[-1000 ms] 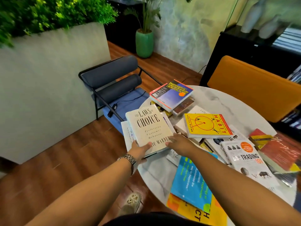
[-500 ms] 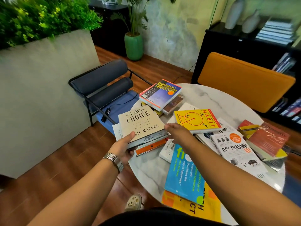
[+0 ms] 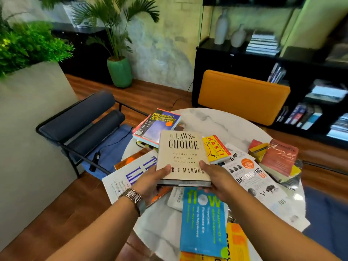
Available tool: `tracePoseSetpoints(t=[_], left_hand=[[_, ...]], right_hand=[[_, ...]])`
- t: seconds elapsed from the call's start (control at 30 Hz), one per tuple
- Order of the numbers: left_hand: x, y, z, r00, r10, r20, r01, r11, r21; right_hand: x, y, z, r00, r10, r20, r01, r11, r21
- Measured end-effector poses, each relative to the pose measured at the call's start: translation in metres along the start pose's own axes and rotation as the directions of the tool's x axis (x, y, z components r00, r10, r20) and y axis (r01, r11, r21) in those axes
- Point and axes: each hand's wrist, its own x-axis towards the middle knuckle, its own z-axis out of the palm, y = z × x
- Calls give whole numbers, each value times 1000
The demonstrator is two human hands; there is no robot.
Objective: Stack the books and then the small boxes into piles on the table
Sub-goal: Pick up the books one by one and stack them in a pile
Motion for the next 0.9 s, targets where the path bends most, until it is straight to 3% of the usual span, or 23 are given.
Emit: tracePoseSetpoints(t=[0.13, 0.37, 0.57, 0.73, 0.9], left_hand=[[50, 21, 16, 997, -28, 76, 22, 997, 71], [160, 81, 38, 996, -79, 44, 68, 974, 218], [270, 119, 54, 987, -159, 29, 143, 941, 308], [339, 130, 62, 986, -165, 24, 134, 867, 480], [386, 128, 69, 989, -142, 44, 75, 733, 676]], right_hand=[[18, -19, -20, 996, -16, -91, 27, 992, 122], [96, -75, -46, 954, 66, -291, -5, 979, 204], [167, -112, -67, 908, 148, -393, -84, 981, 175], [218, -124, -80, 864, 213, -457, -151, 974, 169], [264, -123, -90, 822, 179, -541, -148, 984, 101]])
